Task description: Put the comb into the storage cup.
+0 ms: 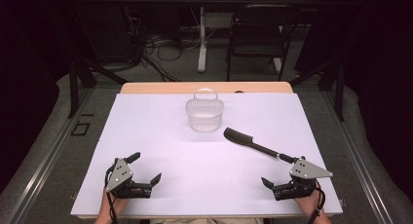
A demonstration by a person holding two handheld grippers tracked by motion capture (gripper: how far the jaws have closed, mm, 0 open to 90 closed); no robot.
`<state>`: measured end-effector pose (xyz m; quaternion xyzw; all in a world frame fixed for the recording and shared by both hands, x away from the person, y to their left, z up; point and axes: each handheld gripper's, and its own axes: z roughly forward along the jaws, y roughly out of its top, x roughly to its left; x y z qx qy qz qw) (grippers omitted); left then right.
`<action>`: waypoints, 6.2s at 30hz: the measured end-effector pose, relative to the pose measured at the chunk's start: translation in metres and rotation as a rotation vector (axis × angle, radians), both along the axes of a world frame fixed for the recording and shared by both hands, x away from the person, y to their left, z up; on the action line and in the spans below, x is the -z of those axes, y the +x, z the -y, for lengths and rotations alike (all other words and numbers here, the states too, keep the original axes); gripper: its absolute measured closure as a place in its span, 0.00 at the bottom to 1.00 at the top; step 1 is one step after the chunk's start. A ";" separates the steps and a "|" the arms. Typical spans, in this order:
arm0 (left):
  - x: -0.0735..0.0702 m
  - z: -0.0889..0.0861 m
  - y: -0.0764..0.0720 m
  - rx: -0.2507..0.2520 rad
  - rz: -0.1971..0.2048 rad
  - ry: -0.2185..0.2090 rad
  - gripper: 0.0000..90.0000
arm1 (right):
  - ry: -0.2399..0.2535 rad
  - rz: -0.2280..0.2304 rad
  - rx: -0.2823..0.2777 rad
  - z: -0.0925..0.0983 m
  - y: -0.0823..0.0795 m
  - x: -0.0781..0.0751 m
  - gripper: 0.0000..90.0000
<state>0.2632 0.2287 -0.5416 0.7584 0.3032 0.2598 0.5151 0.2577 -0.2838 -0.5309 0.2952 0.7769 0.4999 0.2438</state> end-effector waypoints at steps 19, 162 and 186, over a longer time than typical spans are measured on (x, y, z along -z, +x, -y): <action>0.000 0.001 0.000 0.000 -0.001 0.003 0.00 | -0.022 -0.037 0.017 -0.008 0.020 0.001 0.00; 0.001 0.000 0.002 0.006 -0.009 0.019 0.00 | -0.259 -0.343 0.242 0.004 0.088 0.018 0.98; 0.001 0.000 0.002 0.004 -0.011 0.020 0.00 | -0.257 -0.346 0.239 0.004 0.086 0.016 0.95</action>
